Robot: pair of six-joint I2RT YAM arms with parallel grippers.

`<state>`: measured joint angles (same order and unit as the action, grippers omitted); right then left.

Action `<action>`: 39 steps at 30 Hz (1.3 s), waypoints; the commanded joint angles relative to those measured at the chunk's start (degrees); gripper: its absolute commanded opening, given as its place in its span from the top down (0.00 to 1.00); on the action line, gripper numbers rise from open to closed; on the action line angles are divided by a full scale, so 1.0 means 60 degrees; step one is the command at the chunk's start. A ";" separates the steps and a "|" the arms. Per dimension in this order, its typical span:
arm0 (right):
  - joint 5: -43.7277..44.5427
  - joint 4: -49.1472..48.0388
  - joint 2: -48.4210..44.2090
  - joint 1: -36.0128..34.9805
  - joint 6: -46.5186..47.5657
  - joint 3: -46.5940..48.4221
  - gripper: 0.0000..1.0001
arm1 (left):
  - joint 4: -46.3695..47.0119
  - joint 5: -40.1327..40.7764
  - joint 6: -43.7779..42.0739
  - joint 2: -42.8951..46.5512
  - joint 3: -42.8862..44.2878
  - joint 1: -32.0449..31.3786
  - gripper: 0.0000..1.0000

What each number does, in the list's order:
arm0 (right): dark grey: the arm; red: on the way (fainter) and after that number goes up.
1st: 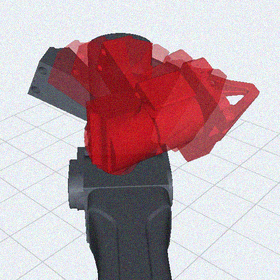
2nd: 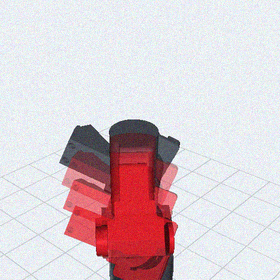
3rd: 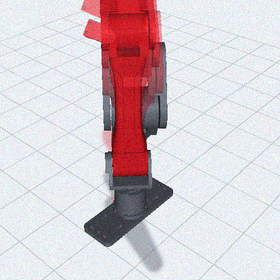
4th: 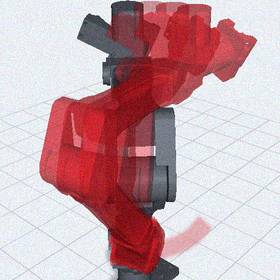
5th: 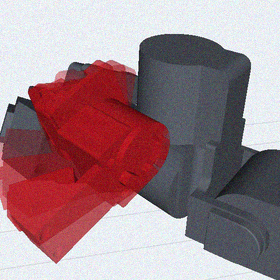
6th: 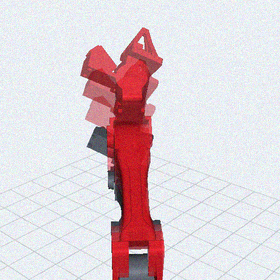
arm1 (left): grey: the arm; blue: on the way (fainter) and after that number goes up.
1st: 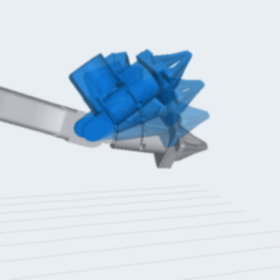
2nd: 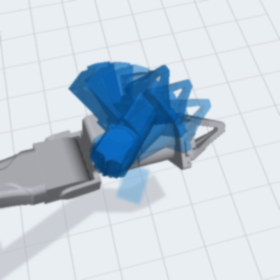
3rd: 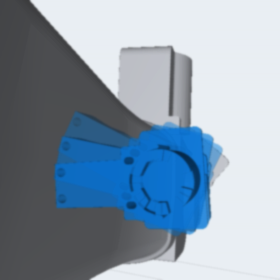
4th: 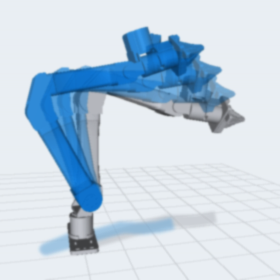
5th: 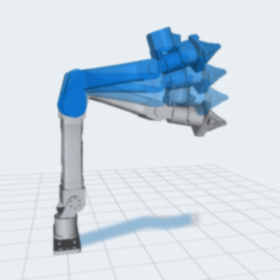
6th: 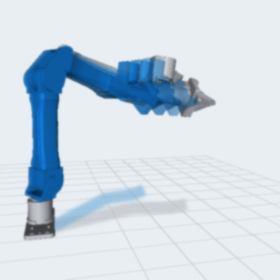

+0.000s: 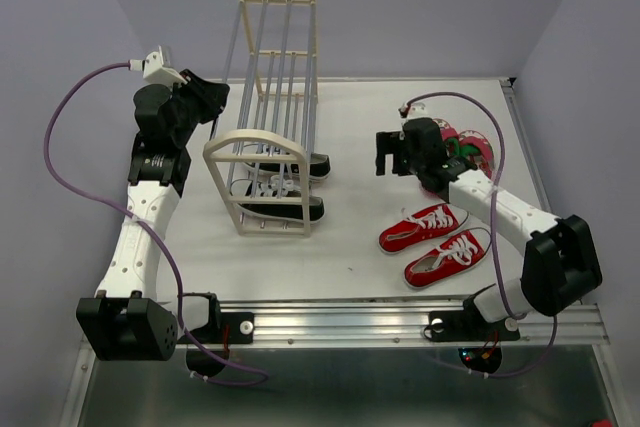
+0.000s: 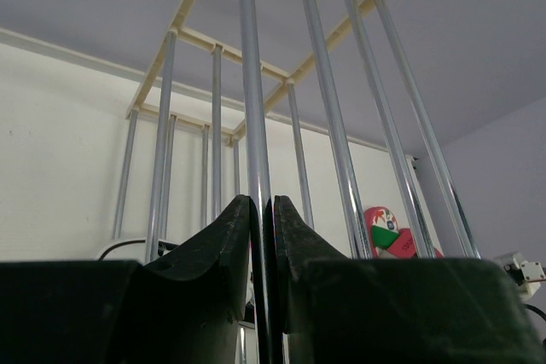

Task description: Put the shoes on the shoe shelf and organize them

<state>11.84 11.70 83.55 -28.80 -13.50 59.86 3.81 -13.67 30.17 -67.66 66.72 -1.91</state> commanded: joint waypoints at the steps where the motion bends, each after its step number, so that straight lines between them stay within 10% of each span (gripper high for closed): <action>1: 0.0722 0.0494 -0.0623 0.0798 -0.0299 -0.0498 0.00 | -0.0489 0.0257 -0.0547 -0.0325 -0.0368 -0.0062 0.85; 13: 0.1074 0.1521 -0.0624 0.2850 -0.0929 -0.0923 0.00 | -0.0548 0.0623 -0.0576 -0.0311 -0.0324 -0.0047 0.85; 39: 0.0357 0.0481 0.2159 0.3422 -0.0168 -0.0249 0.00 | -0.0621 0.0594 -0.0883 -0.0486 -0.0163 -0.0048 0.85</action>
<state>14.31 18.06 95.07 -8.93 -16.23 56.14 3.99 -13.28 30.22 -68.20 67.02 -1.91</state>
